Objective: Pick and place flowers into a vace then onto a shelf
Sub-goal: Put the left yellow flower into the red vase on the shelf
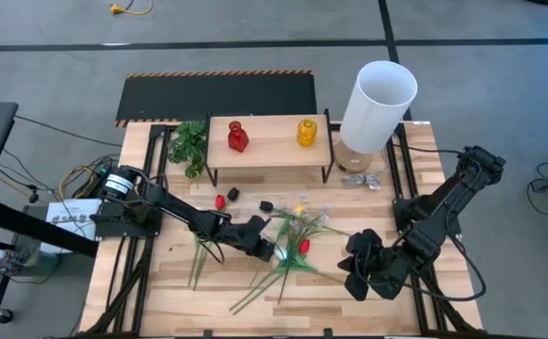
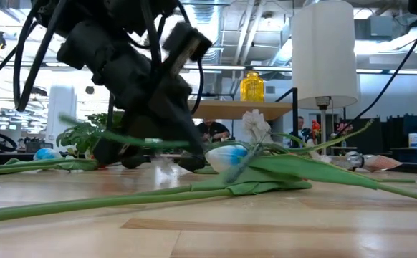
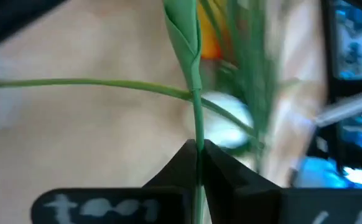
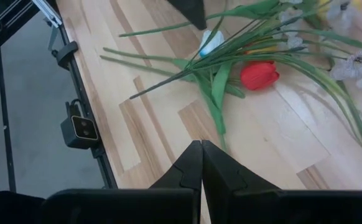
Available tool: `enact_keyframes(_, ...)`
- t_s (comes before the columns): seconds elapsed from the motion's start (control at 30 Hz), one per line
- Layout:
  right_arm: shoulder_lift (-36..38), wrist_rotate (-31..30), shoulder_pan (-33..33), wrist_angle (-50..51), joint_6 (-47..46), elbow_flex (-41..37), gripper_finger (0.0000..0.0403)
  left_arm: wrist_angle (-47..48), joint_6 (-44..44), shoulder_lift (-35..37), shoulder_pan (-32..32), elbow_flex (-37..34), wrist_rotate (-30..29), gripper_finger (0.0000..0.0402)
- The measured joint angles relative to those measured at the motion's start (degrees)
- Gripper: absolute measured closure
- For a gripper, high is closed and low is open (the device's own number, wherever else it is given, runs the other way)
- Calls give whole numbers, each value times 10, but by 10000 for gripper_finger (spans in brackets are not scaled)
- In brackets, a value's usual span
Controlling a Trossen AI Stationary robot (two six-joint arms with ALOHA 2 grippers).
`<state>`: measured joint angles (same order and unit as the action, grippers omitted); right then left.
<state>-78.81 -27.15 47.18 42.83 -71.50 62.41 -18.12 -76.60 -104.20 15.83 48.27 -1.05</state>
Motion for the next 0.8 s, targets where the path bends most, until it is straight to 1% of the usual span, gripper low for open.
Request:
enact_keyframes(0.13,0,0,0,0,0,0,403,-26,-1,8,14,0,26,400)
enact_keyframes(0.23,0,0,1,0,0,0,403,-4,-1,35,24,0,26,400)
enact_keyframes(0.4,0,0,1,0,1,0,403,111,8,108,35,0,-5,401)
enact_keyframes(0.7,0,0,0,0,10,0,403,371,4,260,55,0,-111,401)
enact_keyframes(0.8,0,0,0,0,10,0,403,398,29,302,65,0,-137,401)
